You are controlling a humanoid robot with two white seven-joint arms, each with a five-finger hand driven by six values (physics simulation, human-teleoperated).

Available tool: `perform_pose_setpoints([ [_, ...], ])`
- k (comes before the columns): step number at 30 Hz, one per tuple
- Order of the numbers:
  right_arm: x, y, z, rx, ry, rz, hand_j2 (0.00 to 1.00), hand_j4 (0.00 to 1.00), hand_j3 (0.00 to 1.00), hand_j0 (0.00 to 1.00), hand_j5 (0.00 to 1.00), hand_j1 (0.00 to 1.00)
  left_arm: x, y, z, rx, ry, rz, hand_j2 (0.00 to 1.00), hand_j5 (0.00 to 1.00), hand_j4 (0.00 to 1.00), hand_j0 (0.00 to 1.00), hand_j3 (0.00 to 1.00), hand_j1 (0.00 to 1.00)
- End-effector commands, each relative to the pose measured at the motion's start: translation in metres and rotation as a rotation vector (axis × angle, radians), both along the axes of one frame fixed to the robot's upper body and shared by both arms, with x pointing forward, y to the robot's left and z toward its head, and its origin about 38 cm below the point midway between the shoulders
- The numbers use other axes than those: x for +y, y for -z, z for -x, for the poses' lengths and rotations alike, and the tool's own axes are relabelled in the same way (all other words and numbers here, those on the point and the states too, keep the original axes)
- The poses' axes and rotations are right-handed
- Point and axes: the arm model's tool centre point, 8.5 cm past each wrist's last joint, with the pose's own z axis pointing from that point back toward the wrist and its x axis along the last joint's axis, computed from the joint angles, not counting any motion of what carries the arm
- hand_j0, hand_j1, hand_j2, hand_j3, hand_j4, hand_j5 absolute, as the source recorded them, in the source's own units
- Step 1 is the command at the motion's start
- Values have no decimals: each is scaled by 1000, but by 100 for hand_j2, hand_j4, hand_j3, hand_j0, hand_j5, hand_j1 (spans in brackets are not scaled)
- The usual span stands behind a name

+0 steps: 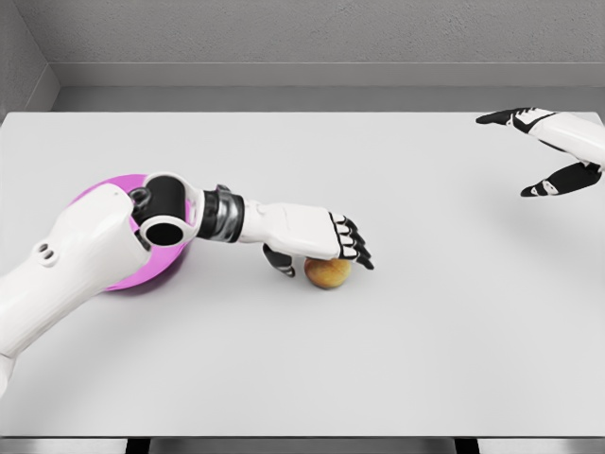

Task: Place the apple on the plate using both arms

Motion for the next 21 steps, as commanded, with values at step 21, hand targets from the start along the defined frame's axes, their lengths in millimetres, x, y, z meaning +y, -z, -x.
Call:
perform_pose_setpoints([
  [21,3,-10,-1,-22,-9,-4,100,100,100,100,100,100,-3,8,6,13,17,-21,80,80,80,80,80,80],
])
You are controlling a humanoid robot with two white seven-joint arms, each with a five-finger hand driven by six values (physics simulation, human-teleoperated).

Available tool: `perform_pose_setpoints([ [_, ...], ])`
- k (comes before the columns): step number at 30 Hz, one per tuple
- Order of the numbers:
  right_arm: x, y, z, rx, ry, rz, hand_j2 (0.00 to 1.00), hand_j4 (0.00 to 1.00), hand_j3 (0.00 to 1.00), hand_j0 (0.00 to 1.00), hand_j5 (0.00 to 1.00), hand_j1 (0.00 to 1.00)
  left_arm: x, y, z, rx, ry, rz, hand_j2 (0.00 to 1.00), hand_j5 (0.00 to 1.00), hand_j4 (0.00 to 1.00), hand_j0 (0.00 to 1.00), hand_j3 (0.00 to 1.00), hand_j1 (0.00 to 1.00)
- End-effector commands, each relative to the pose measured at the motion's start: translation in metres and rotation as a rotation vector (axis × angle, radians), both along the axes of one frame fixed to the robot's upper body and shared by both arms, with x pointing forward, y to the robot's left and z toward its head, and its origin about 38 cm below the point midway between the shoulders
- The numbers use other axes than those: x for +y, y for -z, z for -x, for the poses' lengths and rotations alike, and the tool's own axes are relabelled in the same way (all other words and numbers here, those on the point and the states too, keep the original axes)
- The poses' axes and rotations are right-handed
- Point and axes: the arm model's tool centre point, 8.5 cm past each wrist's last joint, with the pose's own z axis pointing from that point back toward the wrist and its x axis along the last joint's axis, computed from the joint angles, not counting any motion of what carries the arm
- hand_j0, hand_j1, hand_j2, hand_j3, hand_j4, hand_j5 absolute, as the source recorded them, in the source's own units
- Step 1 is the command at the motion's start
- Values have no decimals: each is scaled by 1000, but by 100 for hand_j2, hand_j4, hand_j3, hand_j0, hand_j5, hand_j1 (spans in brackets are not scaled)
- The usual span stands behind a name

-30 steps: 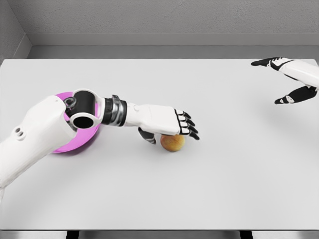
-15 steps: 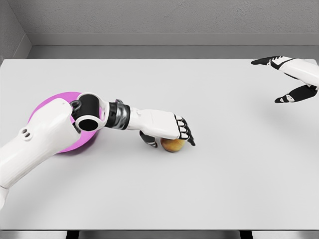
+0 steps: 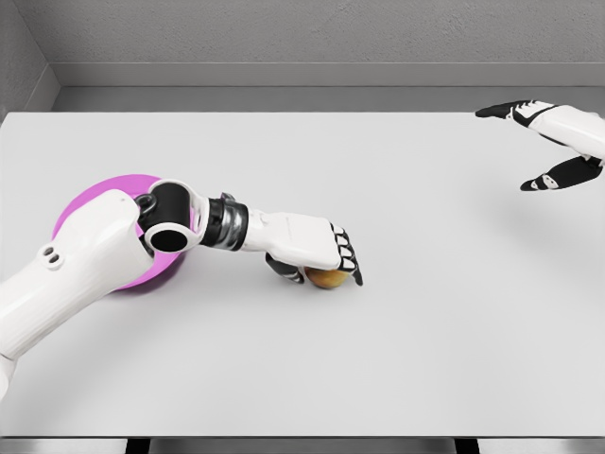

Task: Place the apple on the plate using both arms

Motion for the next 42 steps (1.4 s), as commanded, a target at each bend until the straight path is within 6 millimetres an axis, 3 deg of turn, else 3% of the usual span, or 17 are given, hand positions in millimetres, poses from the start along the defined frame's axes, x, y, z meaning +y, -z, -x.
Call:
perform_pose_setpoints([
  [1,-1,-1,0,0,2,-7,100,100,100,100,100,100,-1,2,2,7,4,-1,77,77,77,77,77,77],
  [6,1,-2,0,-2,-4,-5,100,100,100,100,100,100,-2,2,3,7,9,-1,66,66,66,66,66,66],
  [8,2,-1,1,-1,-5,-5,100,100,100,100,100,100,-2,2,3,7,9,-3,52,52,52,52,52,52],
  [16,2,-1,1,-1,-5,-5,100,100,100,100,100,100,0,0,2,4,7,0,51,51,51,51,51,51],
  [20,2,-1,1,-1,-5,-5,100,100,100,100,100,100,3,-15,-4,-5,1,17,47,47,47,47,47,47],
  [24,2,-2,0,-3,-5,-5,100,100,100,100,100,100,45,-38,-19,-10,-69,21,47,47,47,47,47,47],
  [29,2,-2,0,-3,-5,-5,100,100,100,100,100,100,173,-75,-34,-66,-312,-27,44,44,44,44,44,44],
  [31,2,-2,0,-4,-6,-7,100,100,100,100,100,100,210,-81,-33,-75,-384,-67,44,44,44,44,44,44],
  [33,3,-3,0,-5,-7,-6,100,100,100,100,100,100,233,-87,-31,-88,-432,-80,43,43,43,43,43,43],
  [36,6,-4,1,-11,-17,-5,100,100,100,100,100,100,246,-87,-31,-72,-467,-78,43,43,43,43,43,43],
  [40,6,-3,2,-9,-17,-3,100,100,100,100,100,100,246,-85,-32,-66,-470,-77,46,46,46,46,46,46],
  [41,5,-3,2,-7,-17,-3,100,100,100,100,100,100,245,-84,-32,-63,-468,-75,52,52,52,52,52,52],
  [42,6,-3,2,-8,-18,-5,100,100,100,100,100,100,247,-81,-34,-56,-478,-75,67,67,67,67,67,67],
])
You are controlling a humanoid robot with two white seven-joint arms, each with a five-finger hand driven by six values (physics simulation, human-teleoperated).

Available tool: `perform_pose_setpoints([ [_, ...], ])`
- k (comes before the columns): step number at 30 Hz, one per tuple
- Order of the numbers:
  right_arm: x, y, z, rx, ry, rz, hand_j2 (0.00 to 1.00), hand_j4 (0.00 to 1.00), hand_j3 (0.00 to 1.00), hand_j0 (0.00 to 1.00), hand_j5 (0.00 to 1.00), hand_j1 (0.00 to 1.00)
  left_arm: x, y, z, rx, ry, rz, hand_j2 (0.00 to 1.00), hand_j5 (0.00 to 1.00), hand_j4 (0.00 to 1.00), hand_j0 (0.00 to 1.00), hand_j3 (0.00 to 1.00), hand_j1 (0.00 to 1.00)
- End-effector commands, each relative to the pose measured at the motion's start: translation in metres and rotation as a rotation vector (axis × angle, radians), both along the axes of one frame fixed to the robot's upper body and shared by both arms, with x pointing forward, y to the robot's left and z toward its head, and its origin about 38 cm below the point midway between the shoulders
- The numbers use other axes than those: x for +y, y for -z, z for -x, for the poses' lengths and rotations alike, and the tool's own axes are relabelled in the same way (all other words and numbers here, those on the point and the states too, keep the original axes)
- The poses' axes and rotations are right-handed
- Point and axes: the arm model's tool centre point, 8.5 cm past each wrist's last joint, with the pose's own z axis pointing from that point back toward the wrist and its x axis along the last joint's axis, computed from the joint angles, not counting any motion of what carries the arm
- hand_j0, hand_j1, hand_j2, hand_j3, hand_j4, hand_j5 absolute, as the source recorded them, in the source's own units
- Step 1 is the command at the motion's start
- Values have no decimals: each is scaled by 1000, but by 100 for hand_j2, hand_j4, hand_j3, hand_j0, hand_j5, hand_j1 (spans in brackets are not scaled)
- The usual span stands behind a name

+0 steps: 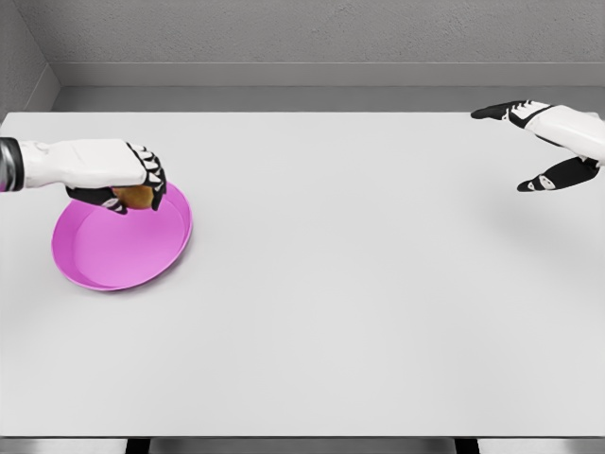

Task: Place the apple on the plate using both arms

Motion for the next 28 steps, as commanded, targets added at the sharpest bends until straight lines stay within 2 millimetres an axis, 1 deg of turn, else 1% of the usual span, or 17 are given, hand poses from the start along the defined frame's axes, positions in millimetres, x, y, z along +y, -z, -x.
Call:
perform_pose_setpoints([
  [1,0,-1,0,-1,0,-8,100,100,100,100,100,100,7,0,-4,11,-30,21,82,82,82,82,82,82],
  [2,0,-1,0,-1,0,-8,100,100,100,100,100,100,10,0,-4,19,-41,33,91,91,91,91,91,91],
  [3,0,-1,0,-1,0,-8,100,100,100,100,100,100,12,1,-5,21,-50,32,96,96,96,96,96,96],
  [4,0,-1,0,-1,0,-8,100,100,100,100,100,100,14,2,-6,23,-54,32,98,98,98,98,98,98],
  [6,1,-2,0,-2,-1,-8,100,100,100,100,100,100,13,2,-6,24,-52,31,100,100,100,100,100,100],
  [9,1,-2,0,-2,-1,-8,100,100,100,100,100,100,13,1,-6,23,-52,33,100,100,100,100,100,100],
  [13,1,-2,0,-2,-1,-8,100,100,100,100,100,100,5,-4,-7,14,-33,50,100,100,100,100,100,100],
  [14,1,-2,0,-2,-1,-8,100,100,100,100,100,100,-12,-14,-10,-7,4,80,100,100,100,100,100,100],
  [15,1,-2,0,-2,-1,-8,100,100,100,100,100,100,-56,-25,-16,-35,95,138,100,100,100,100,100,100],
  [16,1,-2,0,-2,-1,-8,100,100,100,100,100,100,-97,-29,-15,-45,183,186,100,100,100,100,100,100],
  [17,1,-2,0,-2,-1,-8,100,100,100,100,100,100,-132,-28,-13,-43,251,231,100,100,100,100,100,100],
  [18,1,-2,0,-2,-1,-8,100,100,100,100,100,100,-158,-27,-9,-35,302,260,100,100,100,100,100,100],
  [20,0,-1,1,1,-1,-6,100,100,100,100,100,100,-191,-26,-2,-27,368,299,100,100,100,100,100,100],
  [21,0,-1,1,1,-1,-6,100,100,100,100,100,100,-196,-25,-1,-24,377,307,100,100,100,100,100,100],
  [28,-1,-1,1,1,1,-5,100,100,100,100,100,100,-194,-24,-3,-22,369,308,100,100,100,100,100,100],
])
